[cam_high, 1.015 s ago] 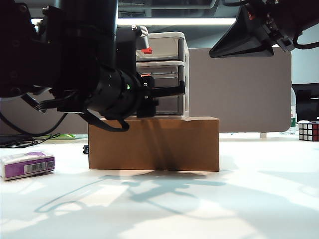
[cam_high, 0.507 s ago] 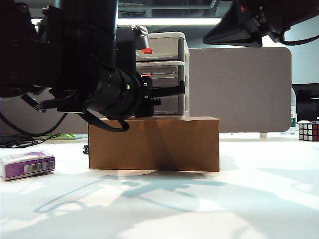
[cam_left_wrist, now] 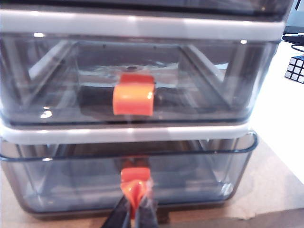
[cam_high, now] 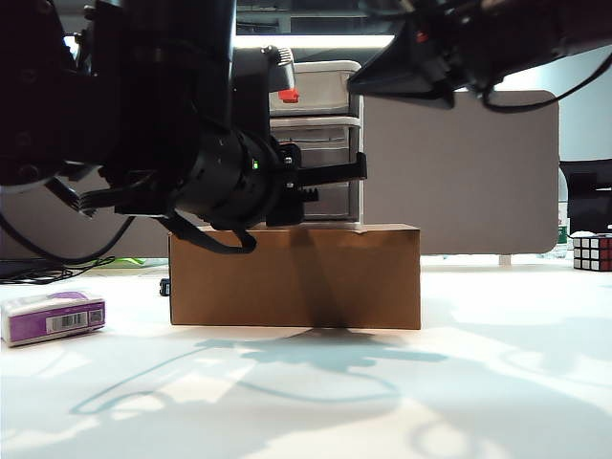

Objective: Open the third layer of the drawer on the table, pick up a pack of napkins on the table and put it in, and finally close the drawer.

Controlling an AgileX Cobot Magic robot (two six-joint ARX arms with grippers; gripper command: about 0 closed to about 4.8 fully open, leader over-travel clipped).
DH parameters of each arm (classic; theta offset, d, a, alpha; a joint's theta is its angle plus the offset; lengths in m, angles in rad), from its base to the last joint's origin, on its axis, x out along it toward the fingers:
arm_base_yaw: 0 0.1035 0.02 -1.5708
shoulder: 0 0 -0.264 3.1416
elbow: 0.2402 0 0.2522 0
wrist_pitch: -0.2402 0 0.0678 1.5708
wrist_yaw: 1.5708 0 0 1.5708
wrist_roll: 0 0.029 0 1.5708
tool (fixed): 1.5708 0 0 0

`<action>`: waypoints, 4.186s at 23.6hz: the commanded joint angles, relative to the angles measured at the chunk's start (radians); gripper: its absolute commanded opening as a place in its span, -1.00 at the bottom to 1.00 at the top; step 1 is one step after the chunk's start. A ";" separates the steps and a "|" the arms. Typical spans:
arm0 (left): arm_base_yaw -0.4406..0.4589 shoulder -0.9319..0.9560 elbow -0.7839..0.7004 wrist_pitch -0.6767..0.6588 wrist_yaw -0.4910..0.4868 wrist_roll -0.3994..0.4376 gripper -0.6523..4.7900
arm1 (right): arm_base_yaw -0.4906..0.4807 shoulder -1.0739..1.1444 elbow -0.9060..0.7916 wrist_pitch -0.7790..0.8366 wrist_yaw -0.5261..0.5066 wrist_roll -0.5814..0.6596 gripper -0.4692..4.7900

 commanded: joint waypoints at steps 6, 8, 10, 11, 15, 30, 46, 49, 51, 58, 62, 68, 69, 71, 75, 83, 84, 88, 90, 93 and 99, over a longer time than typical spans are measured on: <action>-0.005 -0.002 -0.016 0.010 -0.002 -0.003 -0.78 | 0.001 0.152 0.173 0.005 -0.039 0.047 -0.84; -0.007 -0.002 -0.021 0.009 -0.005 -0.003 -0.78 | 0.001 0.163 0.187 0.004 -0.036 0.048 -0.84; -0.010 -0.003 -0.027 0.010 -0.022 -0.003 -0.78 | 0.001 0.170 0.194 0.003 -0.034 0.048 -0.84; -0.011 -0.003 -0.029 0.010 -0.021 -0.003 -0.78 | 0.001 0.172 0.196 0.003 -0.034 0.048 -0.84; -0.023 -0.003 -0.042 0.010 -0.024 -0.003 -0.78 | 0.001 0.173 0.196 0.003 -0.032 0.048 -0.84; -0.234 -0.097 -0.173 0.047 -0.253 -0.007 -0.78 | 0.001 0.173 0.196 -0.021 -0.033 0.048 -0.84; -0.122 -0.096 -0.144 0.039 -0.095 -0.024 -0.30 | 0.001 0.173 0.196 -0.046 -0.034 0.048 -0.84; -0.100 -0.096 -0.135 0.024 -0.034 -0.052 -0.30 | 0.001 0.173 0.196 -0.048 -0.035 0.048 -0.84; -0.095 -0.096 -0.121 -0.002 -0.035 -0.057 -0.30 | 0.001 0.173 0.196 -0.048 -0.035 0.048 -0.84; -0.082 -0.095 -0.074 -0.077 -0.034 -0.057 -0.30 | 0.001 0.173 0.196 -0.053 -0.035 0.047 -0.84; -0.063 -0.095 -0.066 -0.081 -0.035 -0.057 -0.30 | 0.001 0.173 0.196 -0.053 -0.036 0.047 -0.84; -0.033 -0.095 -0.057 -0.082 -0.008 -0.072 -0.32 | 0.001 0.173 0.196 -0.068 -0.036 0.040 -0.84; -0.034 -0.095 -0.057 -0.083 -0.007 -0.076 -0.35 | 0.001 0.173 0.196 -0.069 -0.036 0.040 -0.84; -0.034 -0.095 -0.057 -0.090 -0.007 -0.081 -0.61 | 0.001 0.173 0.196 -0.068 -0.036 0.040 -0.84; -0.033 -0.095 -0.057 -0.102 0.019 -0.111 -0.70 | 0.001 0.173 0.196 -0.068 -0.036 0.040 -0.84; -0.067 -0.096 -0.058 -0.112 -0.008 -0.113 -0.78 | 0.000 0.186 0.196 -0.059 -0.026 0.024 -0.84; -0.075 -0.096 -0.059 -0.113 -0.018 -0.113 -0.78 | 0.000 0.190 0.196 -0.058 -0.025 0.024 -0.84; -0.127 -0.096 -0.060 -0.115 -0.076 -0.113 -0.78 | 0.001 0.202 0.197 -0.056 -0.025 0.024 -0.84; -0.152 -0.096 -0.060 -0.117 -0.105 -0.113 -0.78 | 0.000 0.203 0.197 -0.053 -0.024 0.024 -0.84; -0.189 -0.097 -0.060 -0.128 -0.145 -0.113 -0.78 | 0.000 0.203 0.197 -0.047 -0.018 0.024 -0.84; -0.277 -0.097 -0.060 -0.162 -0.212 -0.117 -0.78 | 0.001 0.204 0.197 -0.047 -0.006 0.024 -0.84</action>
